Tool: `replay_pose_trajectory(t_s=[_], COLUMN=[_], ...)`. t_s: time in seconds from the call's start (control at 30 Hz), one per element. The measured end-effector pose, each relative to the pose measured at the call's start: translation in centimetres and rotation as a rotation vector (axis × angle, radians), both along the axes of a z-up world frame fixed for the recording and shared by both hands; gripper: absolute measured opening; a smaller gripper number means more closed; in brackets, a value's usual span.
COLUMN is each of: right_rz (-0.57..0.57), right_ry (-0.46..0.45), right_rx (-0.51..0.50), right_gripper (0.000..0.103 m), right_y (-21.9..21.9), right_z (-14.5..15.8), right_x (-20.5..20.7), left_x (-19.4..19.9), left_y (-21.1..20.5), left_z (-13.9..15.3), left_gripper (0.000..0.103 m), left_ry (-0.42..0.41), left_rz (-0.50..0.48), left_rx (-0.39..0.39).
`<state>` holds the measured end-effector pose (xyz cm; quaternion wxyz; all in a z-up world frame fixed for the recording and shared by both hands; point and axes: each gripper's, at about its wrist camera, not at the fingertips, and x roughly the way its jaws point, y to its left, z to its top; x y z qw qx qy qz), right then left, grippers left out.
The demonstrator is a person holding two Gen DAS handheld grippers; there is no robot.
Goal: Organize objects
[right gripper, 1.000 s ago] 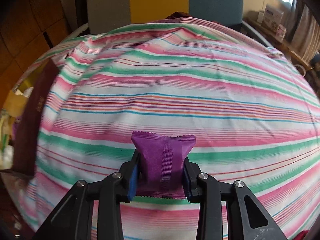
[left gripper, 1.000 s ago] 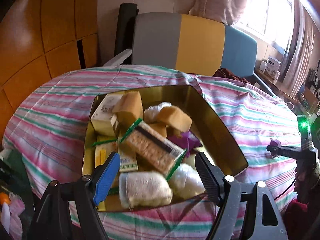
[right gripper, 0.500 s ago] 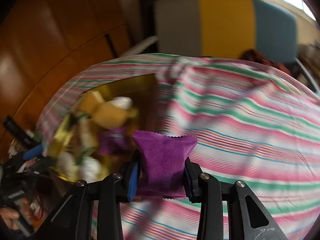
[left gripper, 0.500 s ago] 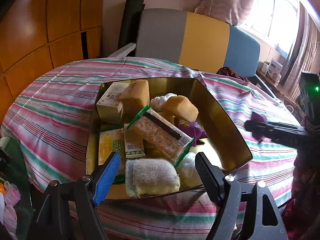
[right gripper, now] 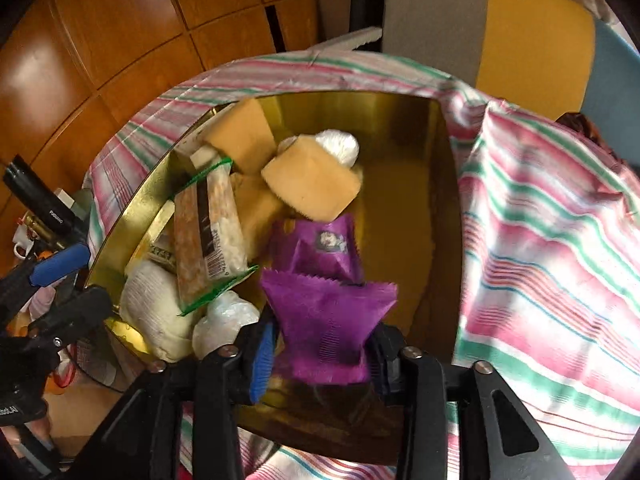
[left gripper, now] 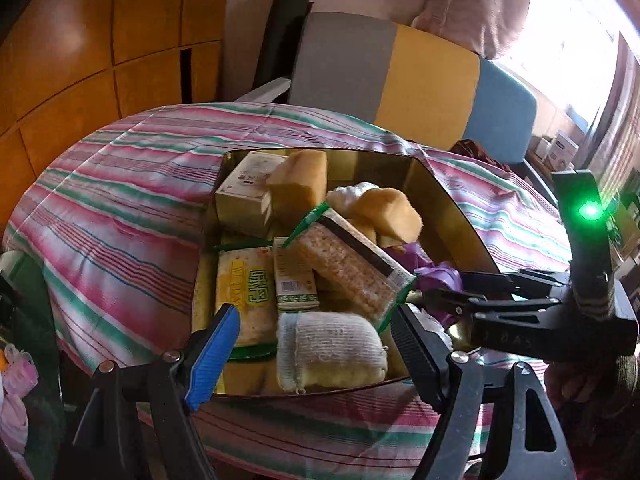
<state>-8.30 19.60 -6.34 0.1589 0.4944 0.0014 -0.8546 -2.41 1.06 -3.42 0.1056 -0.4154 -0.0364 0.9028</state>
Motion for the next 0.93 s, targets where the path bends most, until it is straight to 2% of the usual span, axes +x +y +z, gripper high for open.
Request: replay_pose_trajectory(t_s=[0.07, 0.13, 0.27, 0.37, 0.53, 0.67, 0.73, 0.93], right_rz=[-0.005, -0.003, -0.026, -0.086, -0.135, -0.135, -0.129, -0.139], right_ry=[0.012, 0.027, 0.062, 0.105, 0.173, 0.194, 0.197, 0.214], right_rx=[0.005, 0.006, 0.006, -0.006, -0.052, -0.064, -0.068, -0.068], right_gripper=[0.069, 0.072, 0.079, 0.081, 0.085, 0.087, 0.088, 0.088], right_y=[0.1, 0.2, 0.3, 0.9, 1.4, 1.4, 1.4, 1.7], right_z=[0.1, 0.5, 1.2, 2.2, 3.5, 3.9, 3.9, 4.0], right_x=[0.0, 0.4, 1.4, 2.6, 4.7, 6.0, 6.6, 7.2], left_x=[0.1, 0.5, 1.5, 2.5, 3.1, 3.2, 3.5, 3.7], left_y=[-0.3, -0.1, 0.0, 0.3, 0.9, 1.2, 1.6, 2.2], left_z=[0.4, 1.0, 2.5, 3.9, 5.7, 5.9, 5.7, 5.5], left_gripper=[0.079, 0.078, 0.078, 0.079, 0.079, 0.079, 0.079, 0.078], left_ry=[0.012, 0.05, 0.128, 0.181, 0.199, 0.2, 0.214, 0.222], left_rz=[0.018, 0.061, 0.107, 0.147, 0.212, 0.198, 0.193, 0.178], left_rx=[0.003, -0.073, -0.12, -0.158, -0.163, -0.147, -0.179, -0.19])
